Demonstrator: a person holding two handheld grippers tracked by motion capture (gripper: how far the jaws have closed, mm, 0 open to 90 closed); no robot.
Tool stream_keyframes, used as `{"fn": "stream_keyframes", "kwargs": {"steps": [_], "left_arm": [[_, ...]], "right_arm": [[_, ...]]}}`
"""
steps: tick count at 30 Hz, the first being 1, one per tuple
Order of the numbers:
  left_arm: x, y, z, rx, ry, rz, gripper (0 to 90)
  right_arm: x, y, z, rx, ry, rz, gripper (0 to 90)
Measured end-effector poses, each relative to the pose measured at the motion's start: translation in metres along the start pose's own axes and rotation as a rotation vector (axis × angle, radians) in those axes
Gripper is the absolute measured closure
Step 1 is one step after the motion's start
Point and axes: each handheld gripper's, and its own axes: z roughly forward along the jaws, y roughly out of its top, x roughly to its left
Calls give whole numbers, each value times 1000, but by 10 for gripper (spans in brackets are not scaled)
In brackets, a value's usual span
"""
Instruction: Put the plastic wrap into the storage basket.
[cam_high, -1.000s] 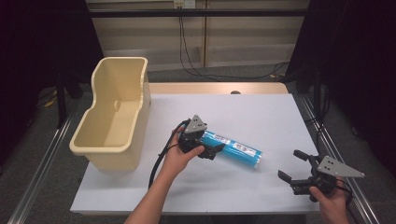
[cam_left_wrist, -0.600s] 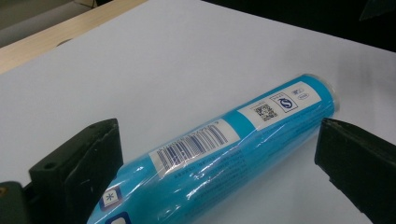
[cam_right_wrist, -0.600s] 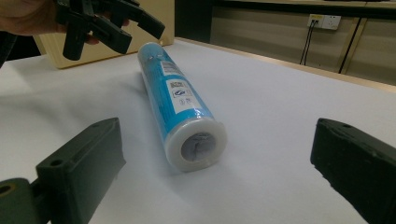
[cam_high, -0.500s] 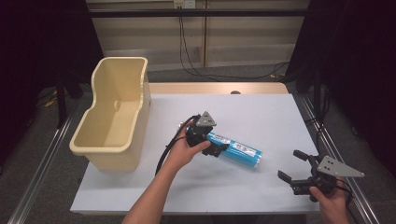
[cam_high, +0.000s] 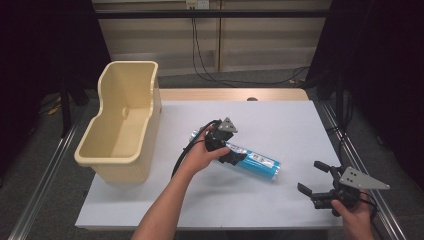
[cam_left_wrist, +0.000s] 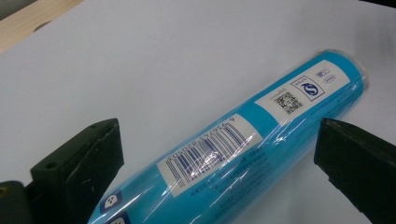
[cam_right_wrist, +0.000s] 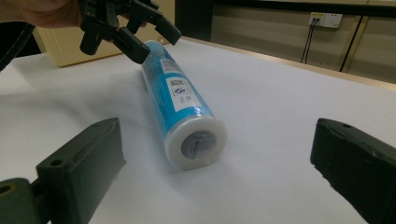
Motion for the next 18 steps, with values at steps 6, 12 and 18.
{"fn": "stream_keyframes", "kwargs": {"steps": [6,12,18], "left_arm": [[2,0,6,22,-8,9,12],[3,-3,11,50,-9,9,14],[3,-6,17,79,-6,22,14]], "right_arm": [[0,0,0,5,2,0,20],[0,0,1,11,3,-3,20],[-1,0,0,7,2,-6,20]]}}
